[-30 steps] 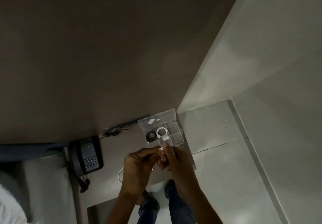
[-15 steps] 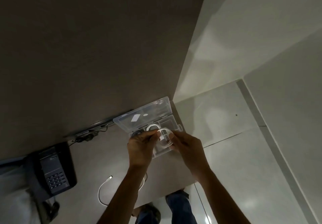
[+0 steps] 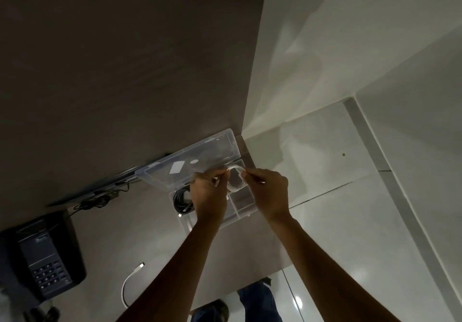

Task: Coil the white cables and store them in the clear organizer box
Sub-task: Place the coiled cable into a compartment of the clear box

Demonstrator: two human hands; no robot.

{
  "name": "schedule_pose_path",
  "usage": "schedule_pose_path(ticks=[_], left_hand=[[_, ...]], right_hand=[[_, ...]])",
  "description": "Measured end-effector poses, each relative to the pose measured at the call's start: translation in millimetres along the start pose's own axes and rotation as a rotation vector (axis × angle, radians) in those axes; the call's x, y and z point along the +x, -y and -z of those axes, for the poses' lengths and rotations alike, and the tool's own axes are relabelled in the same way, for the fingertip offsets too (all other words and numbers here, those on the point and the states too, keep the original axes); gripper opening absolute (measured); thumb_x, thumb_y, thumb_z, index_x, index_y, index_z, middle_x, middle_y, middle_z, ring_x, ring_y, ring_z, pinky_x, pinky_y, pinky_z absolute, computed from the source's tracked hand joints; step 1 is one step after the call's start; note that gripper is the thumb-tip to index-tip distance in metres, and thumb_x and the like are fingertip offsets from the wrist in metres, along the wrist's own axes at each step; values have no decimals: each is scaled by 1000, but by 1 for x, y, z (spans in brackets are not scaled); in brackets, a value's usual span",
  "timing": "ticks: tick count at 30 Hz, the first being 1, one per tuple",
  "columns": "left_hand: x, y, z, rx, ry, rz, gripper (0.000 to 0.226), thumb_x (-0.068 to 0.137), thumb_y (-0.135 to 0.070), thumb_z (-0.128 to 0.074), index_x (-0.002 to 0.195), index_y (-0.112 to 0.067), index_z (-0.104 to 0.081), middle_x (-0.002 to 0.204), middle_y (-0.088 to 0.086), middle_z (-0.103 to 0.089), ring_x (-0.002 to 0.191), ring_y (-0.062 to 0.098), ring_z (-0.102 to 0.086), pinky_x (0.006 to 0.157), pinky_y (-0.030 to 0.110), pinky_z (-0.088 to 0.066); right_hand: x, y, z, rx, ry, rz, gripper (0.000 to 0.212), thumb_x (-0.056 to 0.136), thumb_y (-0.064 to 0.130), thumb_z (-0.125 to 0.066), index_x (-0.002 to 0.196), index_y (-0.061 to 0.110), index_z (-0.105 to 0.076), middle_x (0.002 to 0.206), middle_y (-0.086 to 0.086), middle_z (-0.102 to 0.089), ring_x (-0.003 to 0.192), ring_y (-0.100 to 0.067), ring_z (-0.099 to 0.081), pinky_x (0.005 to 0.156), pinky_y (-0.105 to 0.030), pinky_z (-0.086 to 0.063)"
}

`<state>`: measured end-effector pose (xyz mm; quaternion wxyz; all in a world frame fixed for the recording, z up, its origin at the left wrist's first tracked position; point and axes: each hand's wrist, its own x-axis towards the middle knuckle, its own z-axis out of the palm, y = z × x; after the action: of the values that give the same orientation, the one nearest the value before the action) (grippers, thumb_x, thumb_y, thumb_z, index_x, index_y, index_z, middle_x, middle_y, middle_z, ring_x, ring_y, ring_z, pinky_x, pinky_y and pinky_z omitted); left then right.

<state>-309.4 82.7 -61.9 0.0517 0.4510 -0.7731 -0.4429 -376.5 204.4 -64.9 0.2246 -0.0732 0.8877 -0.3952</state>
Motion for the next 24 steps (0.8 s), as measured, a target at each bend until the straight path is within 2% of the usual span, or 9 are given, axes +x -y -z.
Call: schedule_pose_path(ticks=[2,4,7,9,12,15,18,21,24], left_hand=[[1,4,-4,66,-59,-14,13,91,-24,-81,95,-11,-80,90,3,-68,89,19,-63,76,27,-50],[2,6,-5,105,-71,-79,14,91,-24,-80,98,-11,-80,101,11,-72,95,21,-63,83,23,-47],[3,9,-8,188,-62,-233,12,91,-16,-79,97,-5,-79,96,16,-76,95,34,-70,82,27,-50],[3,12,-9,248,-77,-306,10,90,-13,-80,94,-4,-79,88,15,-77,88,34,-71,75,27,-50],[7,16,-10,316,-81,-362,9,86,-14,-84,91,-8,-80,80,11,-77,78,29,-73,67,24,-47],[12,20,-10,376,-97,-395,13,81,-16,-89,86,-10,-79,71,9,-72,62,23,-70,56,21,-43],[16,24,-11,381,-87,-421,11,85,-17,-86,85,-9,-78,67,7,-71,60,23,-68,56,22,-43],[15,22,-13,362,-62,-394,12,88,-17,-85,85,-9,-76,68,7,-72,64,23,-68,62,26,-49],[13,16,-15,262,-6,-276,12,93,-18,-79,88,-10,-74,77,6,-74,73,18,-67,73,31,-56]], right_hand=[[1,-1,-8,-12,8,5,17,98,24,-76,104,10,-84,90,-2,-81,77,-15,-74,72,-7,-49],[2,-5,-15,22,16,-77,18,101,21,-73,109,7,-78,91,6,-73,76,-6,-68,69,-5,-49],[4,-15,-22,37,32,-145,19,104,21,-69,110,3,-70,85,19,-57,73,1,-65,66,0,-48],[4,-17,-23,-10,36,-79,18,103,22,-70,107,4,-73,85,15,-60,72,-4,-64,70,-2,-51],[3,-18,-22,-102,4,63,17,98,22,-75,107,8,-80,96,-3,-71,82,-14,-66,78,-15,-58],[3,-18,-21,-218,-12,113,19,98,27,-76,111,16,-81,105,-3,-70,91,-10,-53,76,-2,-39],[1,-20,-21,-231,-22,95,23,99,34,-70,115,20,-79,106,0,-68,92,-4,-45,69,3,-30],[-1,-22,-20,-219,-6,90,30,101,40,-63,119,21,-78,105,1,-66,91,-3,-45,67,4,-33],[0,-25,-22,-202,0,116,31,100,40,-65,120,20,-78,104,-1,-68,90,-7,-53,77,-1,-44]])
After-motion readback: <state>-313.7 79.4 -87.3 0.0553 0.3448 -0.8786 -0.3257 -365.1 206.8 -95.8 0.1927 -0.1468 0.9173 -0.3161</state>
